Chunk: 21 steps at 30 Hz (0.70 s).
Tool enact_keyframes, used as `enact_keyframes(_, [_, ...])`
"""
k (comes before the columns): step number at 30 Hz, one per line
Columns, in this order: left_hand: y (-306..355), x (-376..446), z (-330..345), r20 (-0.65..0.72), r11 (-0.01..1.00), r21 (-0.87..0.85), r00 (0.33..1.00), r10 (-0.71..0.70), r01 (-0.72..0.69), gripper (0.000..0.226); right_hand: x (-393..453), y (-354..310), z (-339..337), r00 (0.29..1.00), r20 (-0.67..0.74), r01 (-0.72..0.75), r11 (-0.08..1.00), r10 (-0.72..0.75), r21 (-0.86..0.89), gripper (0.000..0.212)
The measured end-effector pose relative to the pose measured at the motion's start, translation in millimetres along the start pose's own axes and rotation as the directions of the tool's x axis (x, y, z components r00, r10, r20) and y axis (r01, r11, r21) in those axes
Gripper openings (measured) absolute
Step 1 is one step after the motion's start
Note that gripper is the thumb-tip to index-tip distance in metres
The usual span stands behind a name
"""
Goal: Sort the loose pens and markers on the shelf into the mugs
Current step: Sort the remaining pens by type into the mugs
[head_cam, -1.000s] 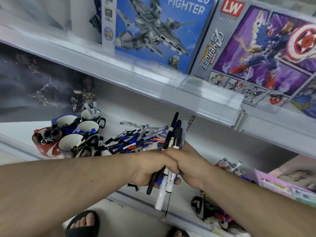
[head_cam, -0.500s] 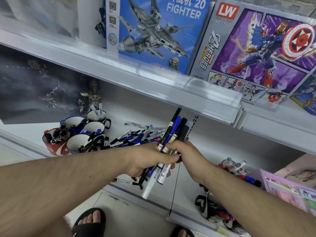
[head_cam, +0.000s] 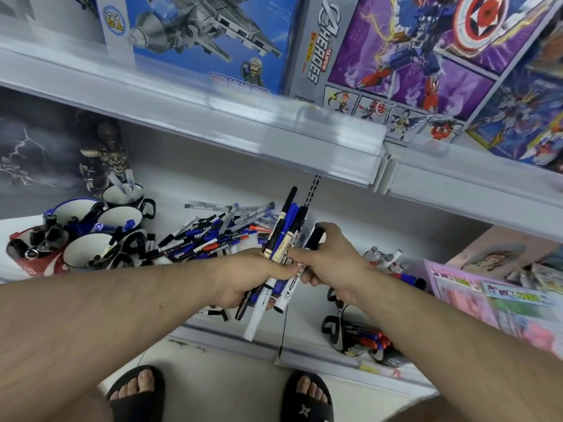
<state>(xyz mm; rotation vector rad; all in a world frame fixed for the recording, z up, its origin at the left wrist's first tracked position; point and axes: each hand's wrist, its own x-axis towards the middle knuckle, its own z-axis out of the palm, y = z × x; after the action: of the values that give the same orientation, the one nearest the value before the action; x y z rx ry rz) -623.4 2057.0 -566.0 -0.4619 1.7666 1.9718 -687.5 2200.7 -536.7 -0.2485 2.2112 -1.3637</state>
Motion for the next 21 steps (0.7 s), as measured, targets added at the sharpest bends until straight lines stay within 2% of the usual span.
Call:
enact_keyframes(2, [3.3,9.0,7.0,-0.008,1.0,0.021,1.0,-0.017,0.017,0.012,1.4,5.0,-16.5,0.99,-0.137,0.018,0.999,-0.022,-0.031,0.063])
enact_keyframes(3, [4.1,13.7,10.0,-0.004,0.999,0.036,1.0,-0.026,0.026,0.01,2.2,7.2,-27.5,0.977,-0.211,0.038,0.999,-0.044,-0.031,0.063])
enact_keyframes(7, [-1.2,31.6,22.6,0.031,0.992,0.113,0.998,-0.06,0.056,0.009,-3.2,17.6,-88.5,0.85,-0.523,0.115,0.991,-0.062,0.069,0.035])
enact_keyframes(10, [-7.1,41.3,33.7,0.064,0.98,0.186,0.994,-0.083,0.07,0.011,-14.8,35.7,-136.7,0.729,-0.684,0.166,0.969,0.004,0.182,0.025])
enact_keyframes(13, [-9.5,49.3,44.9,0.077,0.971,0.228,0.993,-0.091,0.072,0.012,-30.6,56.9,-170.1,0.654,-0.751,0.179,0.946,0.092,0.272,0.026])
enact_keyframes(17, [-5.9,59.6,58.7,0.079,0.968,0.243,0.993,-0.085,0.063,0.014,-42.1,79.7,-189.6,0.619,-0.759,0.171,0.908,0.203,0.383,0.021])
enact_keyframes(21, [0.0,69.5,73.5,0.074,0.975,0.22,0.996,-0.05,0.032,0.014,-30.0,97.7,-185.8,0.609,-0.779,0.079,0.966,0.148,0.245,0.015])
